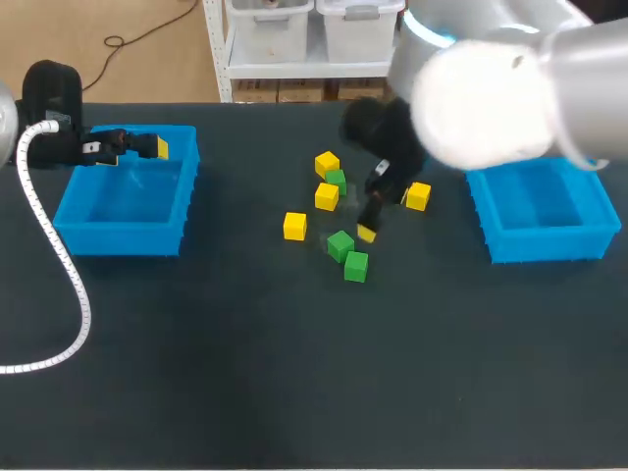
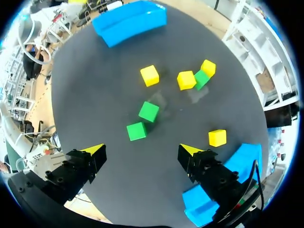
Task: Put the green cubes in the right bin and the yellow cubes in the left bin.
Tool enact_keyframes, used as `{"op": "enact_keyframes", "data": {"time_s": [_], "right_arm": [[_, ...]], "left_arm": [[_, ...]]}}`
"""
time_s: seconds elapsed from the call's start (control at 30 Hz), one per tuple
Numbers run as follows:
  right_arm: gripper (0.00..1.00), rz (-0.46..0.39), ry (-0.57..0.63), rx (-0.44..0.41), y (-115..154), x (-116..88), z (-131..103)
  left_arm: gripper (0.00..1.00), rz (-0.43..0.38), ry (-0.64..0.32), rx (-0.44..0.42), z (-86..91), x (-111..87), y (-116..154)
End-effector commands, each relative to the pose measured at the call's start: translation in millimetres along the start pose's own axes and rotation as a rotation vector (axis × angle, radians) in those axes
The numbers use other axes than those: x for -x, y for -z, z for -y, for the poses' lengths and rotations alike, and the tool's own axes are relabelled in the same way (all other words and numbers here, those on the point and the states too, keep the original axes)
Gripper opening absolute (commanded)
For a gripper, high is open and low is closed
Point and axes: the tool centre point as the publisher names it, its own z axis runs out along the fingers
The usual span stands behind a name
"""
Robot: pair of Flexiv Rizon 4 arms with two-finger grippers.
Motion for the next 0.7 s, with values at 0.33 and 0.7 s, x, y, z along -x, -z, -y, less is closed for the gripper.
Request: {"op": "enact_keyframes", "data": {"time_s": [0.33,0.7], "right_arm": [[1.0,-0.156,0.039,-0.066,-39,5,-29],[1.0,-0.214,0.04,-0.064,-67,1,-9]], "left_arm": [[1.0,0.006,-0.002,-0.01,-2.1,-1.3,0],[1.0,0.006,-0.002,-0.01,-2.1,-1.3,0]]}}
